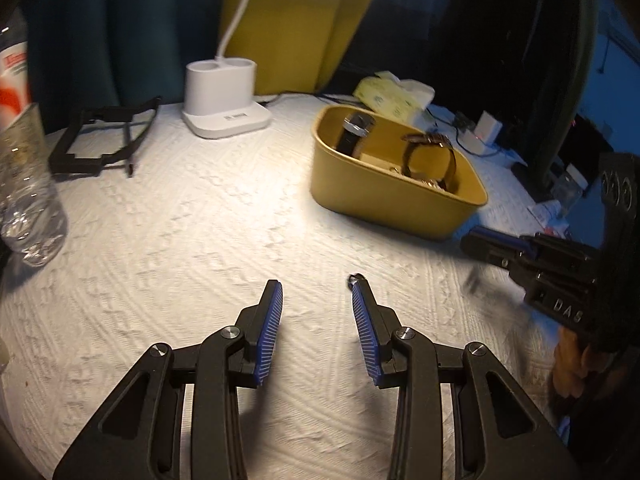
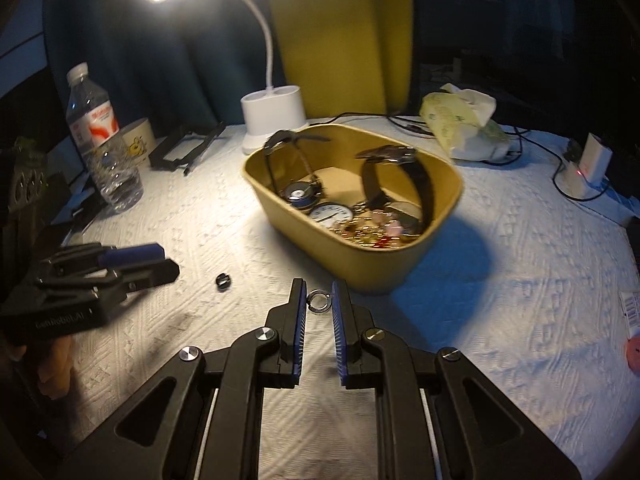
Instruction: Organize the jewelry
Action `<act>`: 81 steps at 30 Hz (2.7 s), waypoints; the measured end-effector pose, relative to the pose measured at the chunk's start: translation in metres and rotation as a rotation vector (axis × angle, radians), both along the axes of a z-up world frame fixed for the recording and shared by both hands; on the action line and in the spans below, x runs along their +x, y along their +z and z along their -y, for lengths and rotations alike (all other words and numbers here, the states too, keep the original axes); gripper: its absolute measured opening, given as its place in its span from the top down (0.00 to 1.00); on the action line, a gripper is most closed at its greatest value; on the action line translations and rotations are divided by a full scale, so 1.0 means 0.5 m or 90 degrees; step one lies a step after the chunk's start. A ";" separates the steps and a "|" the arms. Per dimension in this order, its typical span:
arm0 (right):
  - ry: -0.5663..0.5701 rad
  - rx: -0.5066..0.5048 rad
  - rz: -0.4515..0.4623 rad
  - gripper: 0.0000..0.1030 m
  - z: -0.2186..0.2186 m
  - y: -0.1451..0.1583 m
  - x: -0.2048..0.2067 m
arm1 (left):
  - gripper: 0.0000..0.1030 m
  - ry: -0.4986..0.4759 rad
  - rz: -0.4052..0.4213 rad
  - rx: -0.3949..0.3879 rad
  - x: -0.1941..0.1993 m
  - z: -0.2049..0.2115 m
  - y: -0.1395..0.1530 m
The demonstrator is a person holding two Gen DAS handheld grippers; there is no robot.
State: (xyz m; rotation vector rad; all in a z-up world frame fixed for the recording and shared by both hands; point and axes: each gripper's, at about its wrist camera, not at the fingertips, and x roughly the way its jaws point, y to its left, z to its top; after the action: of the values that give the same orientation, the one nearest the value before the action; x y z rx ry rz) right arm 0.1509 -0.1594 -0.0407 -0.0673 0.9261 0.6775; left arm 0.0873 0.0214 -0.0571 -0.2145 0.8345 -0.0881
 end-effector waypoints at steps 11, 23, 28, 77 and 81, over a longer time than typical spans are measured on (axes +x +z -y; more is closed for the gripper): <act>-0.033 0.028 -0.008 0.88 0.056 -0.006 0.031 | 0.62 -0.058 -0.030 0.049 0.040 0.070 -0.019; -0.034 0.037 -0.012 0.88 0.065 -0.013 0.035 | 0.79 -0.060 -0.033 0.058 0.061 0.072 -0.027; -0.033 0.038 -0.007 0.88 0.063 -0.009 0.033 | 0.86 -0.061 -0.033 0.059 0.071 0.070 -0.030; -0.002 0.050 0.016 0.87 0.023 0.010 0.116 | 0.85 -0.086 0.056 0.025 0.177 0.102 0.057; 0.001 0.042 0.018 0.86 0.019 0.011 0.114 | 0.78 -0.078 0.057 0.024 0.174 0.099 0.061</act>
State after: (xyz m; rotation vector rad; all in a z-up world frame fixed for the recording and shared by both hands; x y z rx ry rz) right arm 0.2082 -0.1686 -0.0354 -0.0185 0.8754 0.7067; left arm 0.1744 -0.0281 -0.0266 -0.1231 0.7585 -0.1958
